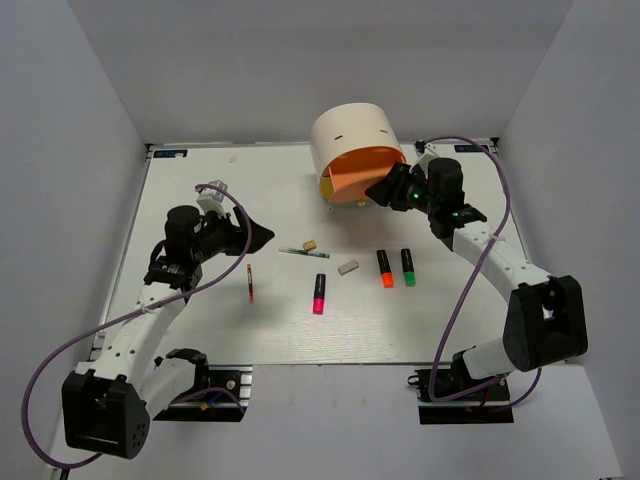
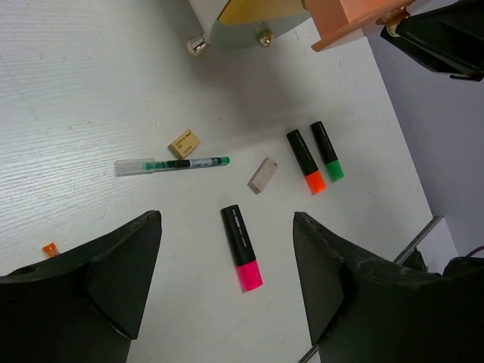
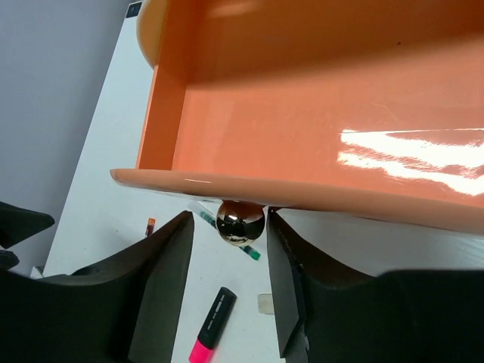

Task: Sort the stationery into containers
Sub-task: Open the drawer in the storage box.

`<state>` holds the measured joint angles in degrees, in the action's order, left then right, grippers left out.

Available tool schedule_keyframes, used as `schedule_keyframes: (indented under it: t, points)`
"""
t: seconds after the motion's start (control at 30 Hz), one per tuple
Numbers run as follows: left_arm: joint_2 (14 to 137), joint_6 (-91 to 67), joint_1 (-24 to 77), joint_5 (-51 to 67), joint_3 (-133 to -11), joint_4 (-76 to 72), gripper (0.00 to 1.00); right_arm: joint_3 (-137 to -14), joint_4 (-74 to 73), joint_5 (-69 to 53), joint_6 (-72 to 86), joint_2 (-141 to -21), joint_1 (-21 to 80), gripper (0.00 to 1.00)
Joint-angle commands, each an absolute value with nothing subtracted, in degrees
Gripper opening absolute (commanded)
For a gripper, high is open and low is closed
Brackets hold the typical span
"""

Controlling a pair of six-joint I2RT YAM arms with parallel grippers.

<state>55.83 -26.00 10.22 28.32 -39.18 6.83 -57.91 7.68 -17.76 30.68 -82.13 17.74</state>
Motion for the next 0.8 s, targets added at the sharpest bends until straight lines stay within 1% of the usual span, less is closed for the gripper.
schedule_keyframes:
  t: [0.0, 0.23, 0.37, 0.4, 0.7, 0.77]
  points:
    - [56.1, -26.2, 9.9, 29.4, -41.0, 6.9, 0.80, -58.0, 11.2, -19.0, 29.3, -81.8, 17.7, 0.50]
    - [56.6, -25.7, 9.9, 29.4, -41.0, 6.9, 0.80, -58.4, 12.1, -18.9, 28.9, -83.0, 17.6, 0.50]
    - [56.6, -25.7, 9.9, 29.9, -41.6, 6.9, 0.80, -58.9, 12.7, -19.2, 28.4, -83.3, 17.5, 0.43]
    - [56.6, -25.7, 9.9, 29.9, -41.6, 6.9, 0.80, -59.0, 12.8, -19.1, 28.3, -83.1, 17.7, 0.40]
    - [57.1, -25.7, 9.9, 30.4, -41.6, 6.9, 0.80, -61.8, 13.4, -18.9, 28.1, -85.1, 17.5, 0.40]
    - [57.1, -25.7, 9.9, 30.4, -41.6, 6.9, 0.80, -62.4, 13.4, -18.7, 28.0, -85.5, 17.6, 0.44]
